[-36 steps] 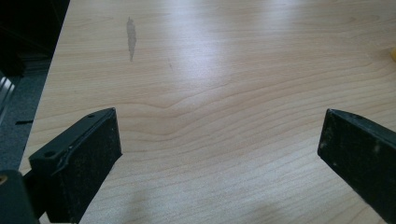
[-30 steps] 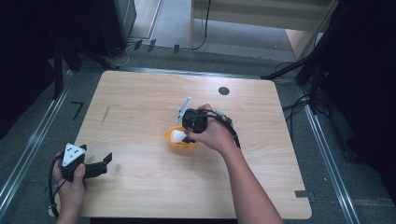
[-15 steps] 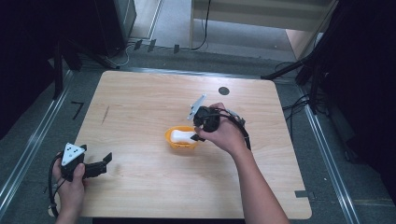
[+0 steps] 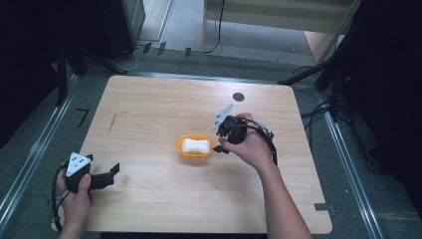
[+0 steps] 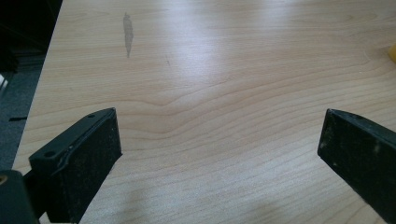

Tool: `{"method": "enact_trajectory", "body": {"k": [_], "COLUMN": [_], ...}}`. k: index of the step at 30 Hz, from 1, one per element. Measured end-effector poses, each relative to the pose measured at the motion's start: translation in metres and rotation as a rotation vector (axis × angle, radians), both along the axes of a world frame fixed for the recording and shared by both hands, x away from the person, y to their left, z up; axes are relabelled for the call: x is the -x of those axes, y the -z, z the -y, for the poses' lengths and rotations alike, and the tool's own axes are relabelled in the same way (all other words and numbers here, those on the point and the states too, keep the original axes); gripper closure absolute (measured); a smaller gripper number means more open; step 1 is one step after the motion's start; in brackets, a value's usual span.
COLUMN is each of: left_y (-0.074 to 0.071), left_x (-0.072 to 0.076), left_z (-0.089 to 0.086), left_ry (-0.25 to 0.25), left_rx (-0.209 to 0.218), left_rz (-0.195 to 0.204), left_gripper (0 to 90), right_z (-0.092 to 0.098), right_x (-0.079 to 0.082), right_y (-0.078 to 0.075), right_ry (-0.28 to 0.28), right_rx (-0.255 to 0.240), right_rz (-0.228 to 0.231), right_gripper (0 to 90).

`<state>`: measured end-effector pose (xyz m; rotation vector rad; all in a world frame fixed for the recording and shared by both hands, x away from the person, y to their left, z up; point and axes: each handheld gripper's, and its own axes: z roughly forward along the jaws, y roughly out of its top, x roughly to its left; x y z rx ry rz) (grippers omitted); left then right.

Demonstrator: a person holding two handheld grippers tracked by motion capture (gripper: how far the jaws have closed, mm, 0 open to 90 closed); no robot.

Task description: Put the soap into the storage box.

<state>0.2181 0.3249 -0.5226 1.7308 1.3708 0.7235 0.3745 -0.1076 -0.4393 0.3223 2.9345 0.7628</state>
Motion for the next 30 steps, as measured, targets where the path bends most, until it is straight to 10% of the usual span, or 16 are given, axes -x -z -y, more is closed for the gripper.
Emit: {"method": "enact_trajectory", "body": {"k": [30], "left_y": [0.000], "left_x": [0.001], "left_z": [0.001], "left_ry": [-0.001], "left_rx": [-0.007], "left_rz": [0.004], "left_gripper": [0.0], "right_z": [0.070], "right_x": [0.023], "right_y": [0.026], "right_ry": [0.141], "right_rx": [-0.061], "right_rz": [-0.017], "right_gripper": [35.0]}}
